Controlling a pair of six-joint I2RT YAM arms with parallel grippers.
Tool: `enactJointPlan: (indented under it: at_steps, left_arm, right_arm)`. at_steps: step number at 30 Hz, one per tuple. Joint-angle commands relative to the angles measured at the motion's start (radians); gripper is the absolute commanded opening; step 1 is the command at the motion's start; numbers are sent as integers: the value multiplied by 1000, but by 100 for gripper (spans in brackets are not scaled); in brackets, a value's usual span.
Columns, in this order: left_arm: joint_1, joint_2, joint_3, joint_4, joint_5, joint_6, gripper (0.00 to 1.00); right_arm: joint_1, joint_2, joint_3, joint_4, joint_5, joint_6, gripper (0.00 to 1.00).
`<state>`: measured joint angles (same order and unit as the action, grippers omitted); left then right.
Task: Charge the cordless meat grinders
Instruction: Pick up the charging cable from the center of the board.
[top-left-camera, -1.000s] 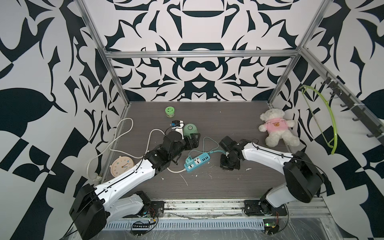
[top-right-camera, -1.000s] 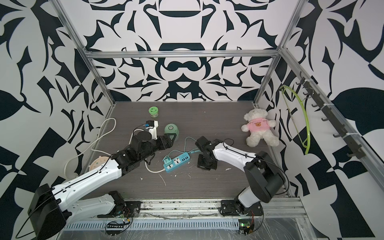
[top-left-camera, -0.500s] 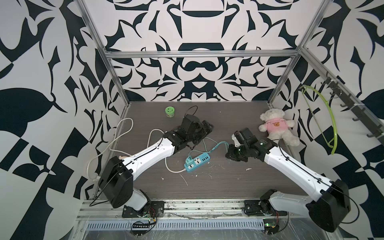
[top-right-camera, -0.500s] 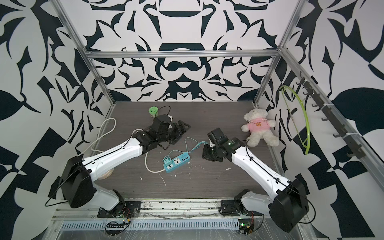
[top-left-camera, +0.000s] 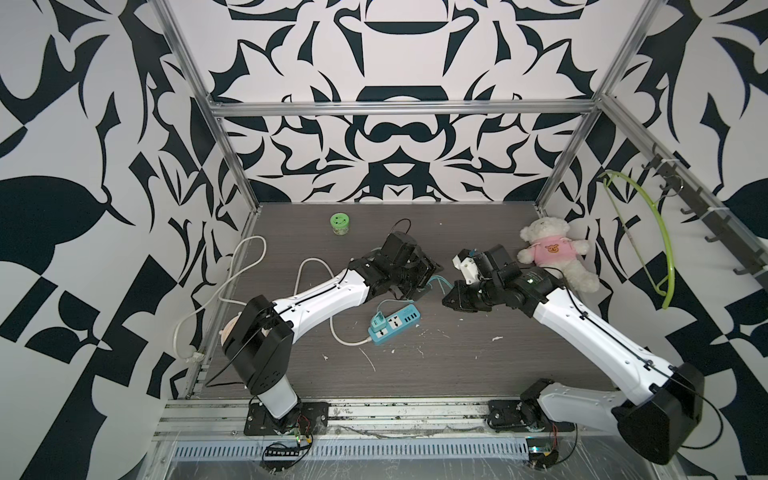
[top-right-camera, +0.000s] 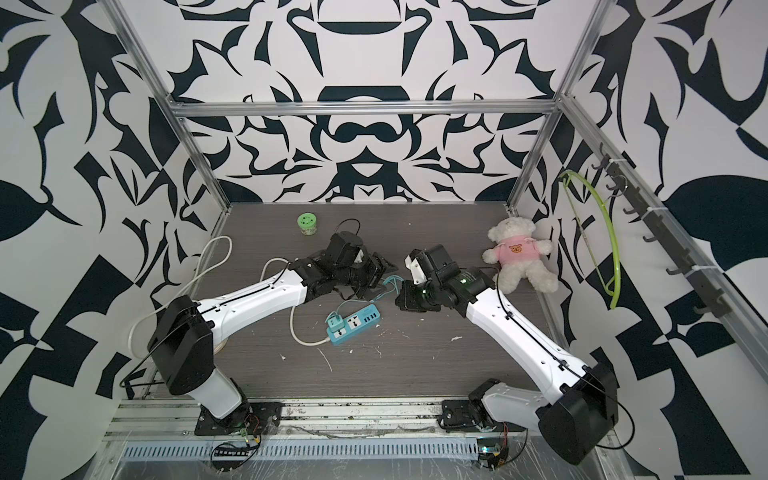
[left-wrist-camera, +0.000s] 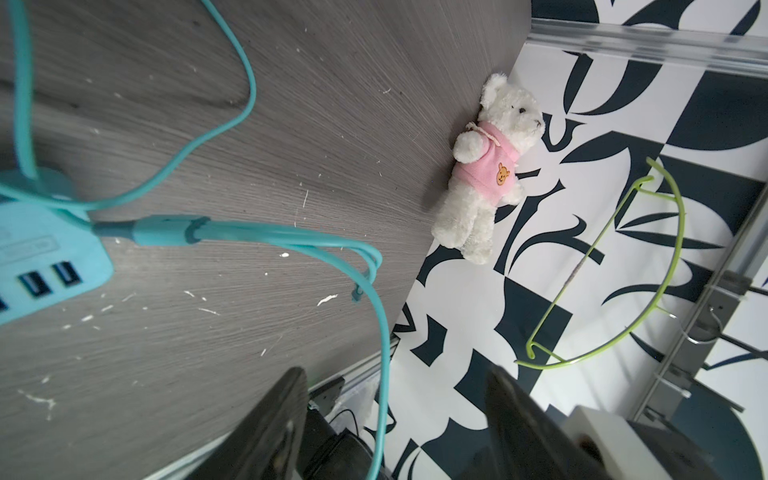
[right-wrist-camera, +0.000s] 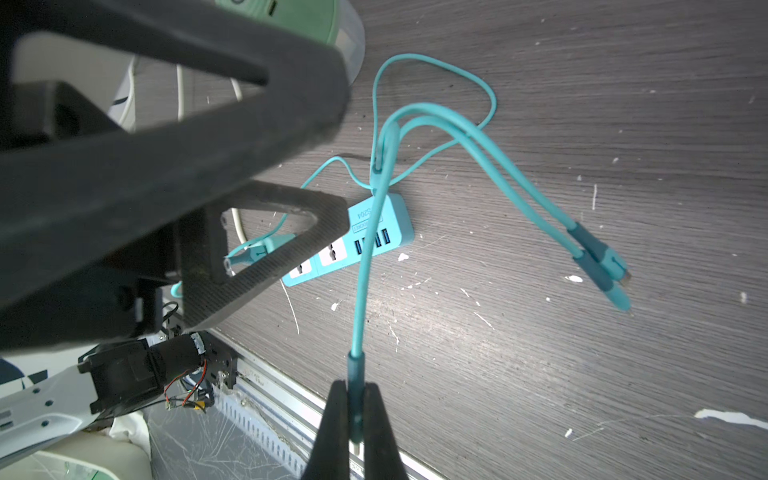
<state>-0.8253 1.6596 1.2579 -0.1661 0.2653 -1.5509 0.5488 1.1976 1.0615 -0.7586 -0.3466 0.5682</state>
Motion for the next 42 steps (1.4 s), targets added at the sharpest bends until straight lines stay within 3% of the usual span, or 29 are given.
enactJointPlan:
  at_steps: [1, 11, 16, 21, 22, 23, 25, 27, 29, 33, 37, 42]
  left_arm:
    - [-3, 20, 12, 15, 27, -19, 65]
    - [-3, 26, 18, 15, 34, -5, 45]
    - [-3, 19, 20, 5, 27, 18, 28]
    - [-3, 8, 18, -1, 16, 34, 0]
    - [-3, 7, 18, -2, 16, 34, 0]
    - [-2, 5, 18, -7, 15, 34, 0]
    - [1, -2, 20, -13, 13, 37, 0]
    - [10, -16, 15, -15, 20, 37, 0]
    - [27, -26, 8, -7, 52, 30, 0]
    - [57, -46, -29, 97, 165, 14, 0]
    - [81, -73, -48, 158, 296, 22, 0]
    - [101, -92, -61, 195, 473, 70, 0]
  right_arm:
    - [-4, 13, 55, 23, -39, -35, 0]
    - [-4, 69, 97, 30, -73, -62, 0]
    - [-5, 84, 107, 27, -79, -71, 0]
    - [-4, 83, 134, 9, -70, -95, 0]
    - [-4, 79, 139, 5, -64, -101, 0]
    - [-4, 71, 145, 2, -58, -110, 3]
    - [-4, 50, 163, -11, -42, -148, 20]
    - [-4, 2, 176, -7, -28, -219, 34]
    - [-4, -73, 168, 27, 8, -307, 40]
    - [-5, -279, 11, 226, 115, -619, 40]
    - [-3, -503, -259, 528, 23, -1099, 41]
    - [-3, -433, -197, 445, -39, -1358, 39]
